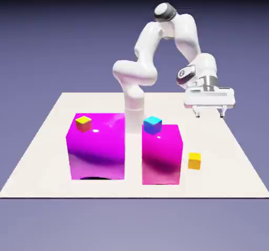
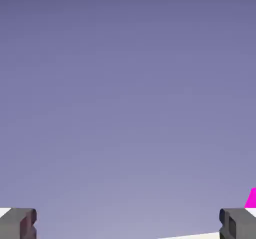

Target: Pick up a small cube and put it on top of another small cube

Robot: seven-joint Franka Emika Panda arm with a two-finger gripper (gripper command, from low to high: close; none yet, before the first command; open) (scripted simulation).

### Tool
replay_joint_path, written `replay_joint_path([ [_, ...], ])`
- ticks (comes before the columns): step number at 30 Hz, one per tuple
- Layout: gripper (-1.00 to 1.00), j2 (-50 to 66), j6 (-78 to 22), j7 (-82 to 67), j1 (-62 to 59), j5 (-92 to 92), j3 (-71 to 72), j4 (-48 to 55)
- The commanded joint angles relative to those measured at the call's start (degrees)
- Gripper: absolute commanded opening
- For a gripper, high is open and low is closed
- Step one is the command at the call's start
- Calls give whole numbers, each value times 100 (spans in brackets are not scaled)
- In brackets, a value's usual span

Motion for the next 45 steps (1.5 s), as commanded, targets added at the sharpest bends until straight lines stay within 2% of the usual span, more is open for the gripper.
replay_joint_path([
  [1, 0, -29, 16, 138, -89, 30, 208, 12],
  [9, 0, -257, 142, 1237, -799, 265, 1869, 105],
  [16, 0, -55, 778, 2033, -1336, -59, 2994, -563],
  [25, 0, -812, 1619, 2342, -3036, -289, 4213, 98],
  [26, -100, -812, 1619, 2342, -3036, -289, 4213, 98],
  [35, -100, -73, 798, 2041, -1377, -65, 3023, -547],
  [45, -100, 376, -1199, 2767, -467, -776, 959, 109],
])
